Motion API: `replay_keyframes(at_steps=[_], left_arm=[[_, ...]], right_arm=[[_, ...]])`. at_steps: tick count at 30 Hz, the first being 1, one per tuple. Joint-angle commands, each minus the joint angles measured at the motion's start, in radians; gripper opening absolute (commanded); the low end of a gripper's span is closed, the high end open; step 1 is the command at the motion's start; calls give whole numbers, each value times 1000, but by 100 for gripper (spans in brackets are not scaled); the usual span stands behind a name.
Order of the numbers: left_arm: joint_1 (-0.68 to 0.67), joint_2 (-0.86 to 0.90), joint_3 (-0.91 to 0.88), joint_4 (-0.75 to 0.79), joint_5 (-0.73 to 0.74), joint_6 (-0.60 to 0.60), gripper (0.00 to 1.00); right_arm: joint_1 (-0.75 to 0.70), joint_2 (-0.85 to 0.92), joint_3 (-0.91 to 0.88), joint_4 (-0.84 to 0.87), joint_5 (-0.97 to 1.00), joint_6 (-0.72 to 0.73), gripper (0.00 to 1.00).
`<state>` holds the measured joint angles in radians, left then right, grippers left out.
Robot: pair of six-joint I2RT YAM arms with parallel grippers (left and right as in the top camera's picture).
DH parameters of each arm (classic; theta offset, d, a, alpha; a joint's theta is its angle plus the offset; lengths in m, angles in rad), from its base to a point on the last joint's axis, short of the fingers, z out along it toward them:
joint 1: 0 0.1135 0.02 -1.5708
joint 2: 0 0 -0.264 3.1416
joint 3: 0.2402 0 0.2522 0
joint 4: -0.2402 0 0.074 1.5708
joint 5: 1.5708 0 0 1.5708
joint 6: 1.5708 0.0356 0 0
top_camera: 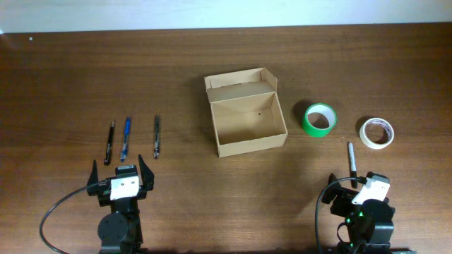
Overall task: Pack container
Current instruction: 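Move the right gripper over the green tape roll and grasp it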
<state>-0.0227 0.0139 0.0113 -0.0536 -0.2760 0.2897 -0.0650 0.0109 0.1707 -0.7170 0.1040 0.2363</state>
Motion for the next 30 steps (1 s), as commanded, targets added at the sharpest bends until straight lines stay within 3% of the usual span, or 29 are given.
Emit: replay_keyframes(at_steps=[1,30], left_arm=[[6,-9,-3,-4,8,3,99],[6,-9,-3,-5,26,3,99]], right_arm=[[-8,-7,-9,2,-3,7,99],[-8,-7,-8,41,26,3,99]])
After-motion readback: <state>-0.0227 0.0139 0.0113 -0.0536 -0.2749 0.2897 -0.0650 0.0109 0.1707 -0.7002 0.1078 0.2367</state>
